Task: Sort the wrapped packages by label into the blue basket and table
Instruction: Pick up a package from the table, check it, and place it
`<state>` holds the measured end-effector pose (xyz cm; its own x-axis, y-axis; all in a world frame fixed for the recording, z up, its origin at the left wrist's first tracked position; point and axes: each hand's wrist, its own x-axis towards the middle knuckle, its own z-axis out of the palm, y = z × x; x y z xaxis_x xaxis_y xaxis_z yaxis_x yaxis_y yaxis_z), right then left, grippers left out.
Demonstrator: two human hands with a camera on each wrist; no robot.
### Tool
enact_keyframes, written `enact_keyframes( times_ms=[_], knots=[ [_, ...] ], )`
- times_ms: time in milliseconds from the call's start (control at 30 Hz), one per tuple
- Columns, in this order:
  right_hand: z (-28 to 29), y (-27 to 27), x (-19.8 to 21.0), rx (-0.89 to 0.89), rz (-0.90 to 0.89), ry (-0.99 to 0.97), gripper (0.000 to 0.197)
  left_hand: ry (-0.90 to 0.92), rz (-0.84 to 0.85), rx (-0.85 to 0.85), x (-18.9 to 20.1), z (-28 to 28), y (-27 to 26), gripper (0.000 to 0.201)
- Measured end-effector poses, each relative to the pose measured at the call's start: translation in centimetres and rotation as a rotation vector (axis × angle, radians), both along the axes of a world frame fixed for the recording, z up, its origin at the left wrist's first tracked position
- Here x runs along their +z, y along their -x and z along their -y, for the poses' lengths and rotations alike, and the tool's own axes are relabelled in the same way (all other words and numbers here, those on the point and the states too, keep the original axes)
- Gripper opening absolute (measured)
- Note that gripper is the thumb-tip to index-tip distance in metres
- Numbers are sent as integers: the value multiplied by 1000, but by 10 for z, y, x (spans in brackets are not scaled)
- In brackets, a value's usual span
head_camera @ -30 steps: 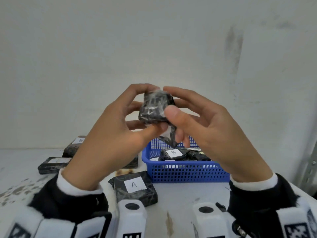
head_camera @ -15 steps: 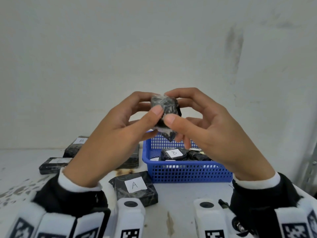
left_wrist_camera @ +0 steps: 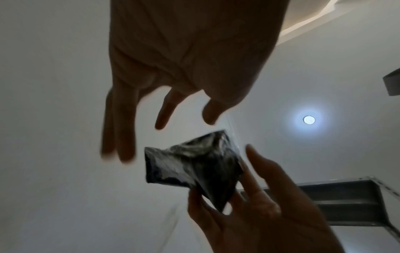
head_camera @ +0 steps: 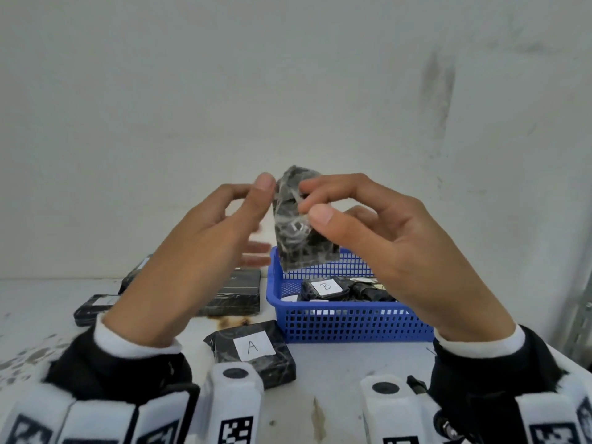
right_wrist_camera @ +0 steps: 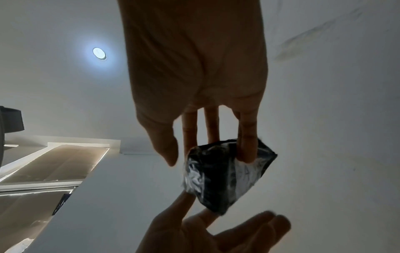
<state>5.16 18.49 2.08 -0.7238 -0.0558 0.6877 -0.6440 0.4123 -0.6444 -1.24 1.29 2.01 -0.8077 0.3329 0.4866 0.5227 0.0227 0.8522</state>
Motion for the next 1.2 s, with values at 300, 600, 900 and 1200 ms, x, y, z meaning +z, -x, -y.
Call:
enact_keyframes(
  times_ms=[300, 600, 900, 1200],
  knots=[
    [-1, 2, 0, -48, 31, 6, 58, -109, 67, -186, 5, 3, -2, 24],
    [5, 11, -3, -119, 127, 18, 59, -102, 53, -171, 3, 3, -1, 22],
    [3, 7, 0, -185, 126, -53, 37, 30, -48, -96, 0, 2, 1, 16],
    [3, 6, 0, -180, 117, -18, 15, 58, -75, -103, -2, 2, 3, 13]
  ],
)
